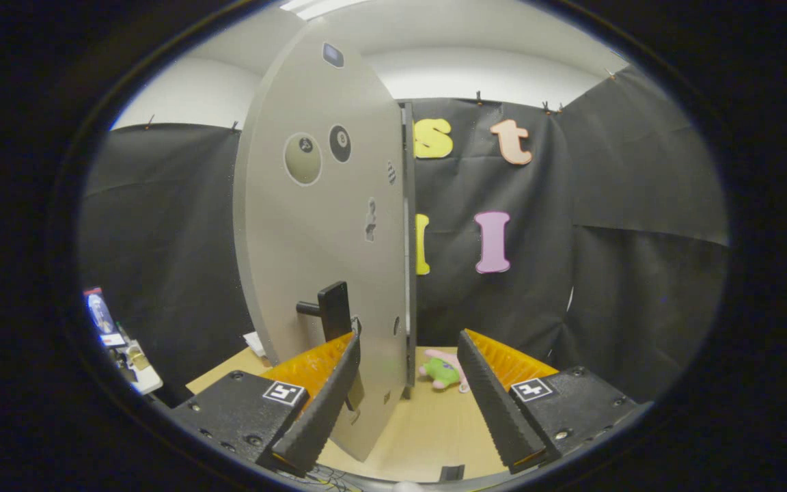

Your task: Open the shoe cabinet door, grab the shoes and put them into the shoe cabinet, then close the shoe cabinet door.

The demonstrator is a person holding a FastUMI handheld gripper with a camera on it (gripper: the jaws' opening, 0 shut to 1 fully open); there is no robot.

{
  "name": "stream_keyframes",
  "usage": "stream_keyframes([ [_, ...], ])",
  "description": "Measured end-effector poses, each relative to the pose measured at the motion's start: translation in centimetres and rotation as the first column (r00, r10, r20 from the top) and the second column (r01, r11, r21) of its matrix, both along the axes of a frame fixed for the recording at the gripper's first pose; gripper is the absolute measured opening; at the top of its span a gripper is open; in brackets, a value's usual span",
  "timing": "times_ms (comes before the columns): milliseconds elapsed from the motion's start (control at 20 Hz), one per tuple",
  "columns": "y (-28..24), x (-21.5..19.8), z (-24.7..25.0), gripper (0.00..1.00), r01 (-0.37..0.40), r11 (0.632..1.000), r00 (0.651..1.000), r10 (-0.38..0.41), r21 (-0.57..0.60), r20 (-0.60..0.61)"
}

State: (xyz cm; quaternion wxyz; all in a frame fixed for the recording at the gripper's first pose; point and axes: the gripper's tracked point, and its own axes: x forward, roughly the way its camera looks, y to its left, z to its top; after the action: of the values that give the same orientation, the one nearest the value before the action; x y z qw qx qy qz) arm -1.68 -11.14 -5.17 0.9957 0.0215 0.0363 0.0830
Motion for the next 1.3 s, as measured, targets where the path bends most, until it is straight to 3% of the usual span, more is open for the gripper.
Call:
stream_keyframes([
  [550,8.5,3.0,-0.1,0.95,-0.02,1.0,1.0,0.02,0.015,-0.008],
  [950,17.4,7.2,-0.8,0.99,-0.125,0.992,0.992,0.124,-0.006,-0.024],
  [1300,19.0,8.0,-0.6,0.99,-0.114,0.993,0.993,0.114,-0.009,-0.035],
])
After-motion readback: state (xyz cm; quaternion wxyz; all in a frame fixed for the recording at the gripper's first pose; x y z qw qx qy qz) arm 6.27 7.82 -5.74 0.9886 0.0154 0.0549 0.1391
